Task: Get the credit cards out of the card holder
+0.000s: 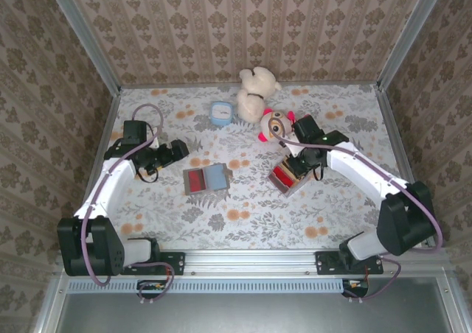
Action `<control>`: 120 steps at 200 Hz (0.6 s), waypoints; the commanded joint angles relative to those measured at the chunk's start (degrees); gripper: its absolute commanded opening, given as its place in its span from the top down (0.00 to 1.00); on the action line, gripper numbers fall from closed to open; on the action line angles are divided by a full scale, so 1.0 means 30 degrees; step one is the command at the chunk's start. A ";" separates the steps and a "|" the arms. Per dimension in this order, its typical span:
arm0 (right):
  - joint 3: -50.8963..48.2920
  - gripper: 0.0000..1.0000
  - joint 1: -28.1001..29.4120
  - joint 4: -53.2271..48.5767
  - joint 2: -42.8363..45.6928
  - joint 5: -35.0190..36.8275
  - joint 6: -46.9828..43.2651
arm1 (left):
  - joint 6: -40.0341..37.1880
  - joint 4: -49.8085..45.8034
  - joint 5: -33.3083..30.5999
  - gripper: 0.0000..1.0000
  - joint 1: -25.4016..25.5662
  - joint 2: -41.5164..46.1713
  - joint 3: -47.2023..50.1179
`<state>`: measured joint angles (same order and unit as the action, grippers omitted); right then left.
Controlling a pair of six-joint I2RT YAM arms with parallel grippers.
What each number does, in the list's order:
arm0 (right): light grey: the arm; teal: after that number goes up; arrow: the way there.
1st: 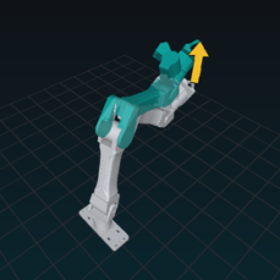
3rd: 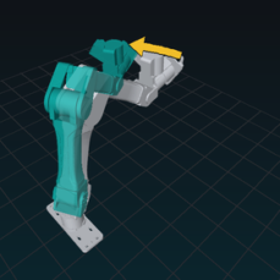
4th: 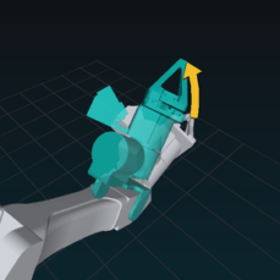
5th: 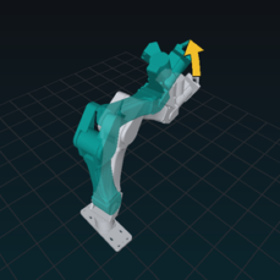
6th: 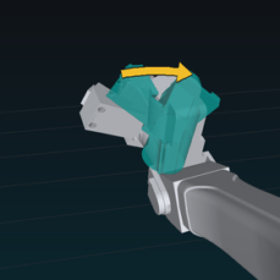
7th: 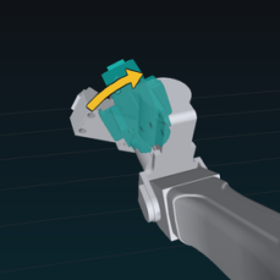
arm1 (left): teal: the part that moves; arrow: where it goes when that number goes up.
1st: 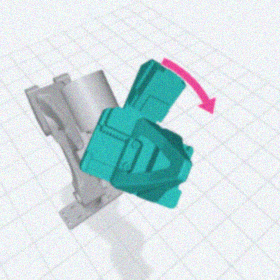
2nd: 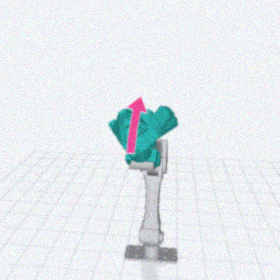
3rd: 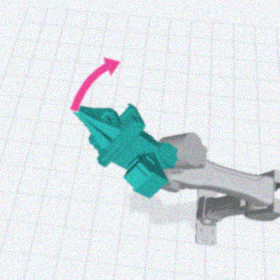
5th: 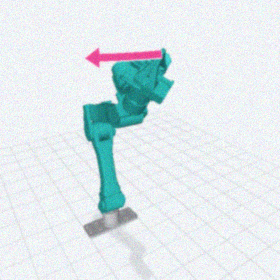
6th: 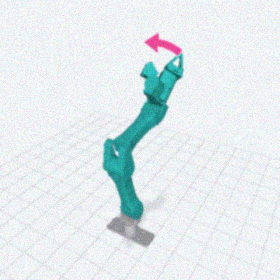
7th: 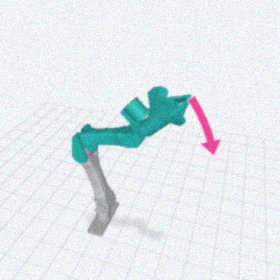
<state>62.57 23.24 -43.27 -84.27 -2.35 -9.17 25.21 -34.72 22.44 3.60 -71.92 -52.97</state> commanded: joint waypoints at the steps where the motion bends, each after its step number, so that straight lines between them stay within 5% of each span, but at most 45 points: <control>1: 0.0751 1.00 -0.0013 0.0165 -0.0923 -0.0710 -0.0841 | -0.0474 -0.0446 -0.0132 0.00 -0.0180 0.0156 -0.0186; 120: 0.0945 1.00 -0.0012 -0.0090 -0.1839 0.1063 -0.1509 | -0.0344 -0.0276 0.0402 0.00 -0.0228 -0.0343 -0.0178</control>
<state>64.03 23.24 -43.11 -89.34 -0.38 -12.29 25.21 -34.70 22.68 3.27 -72.42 -52.97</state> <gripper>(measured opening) 0.057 0.992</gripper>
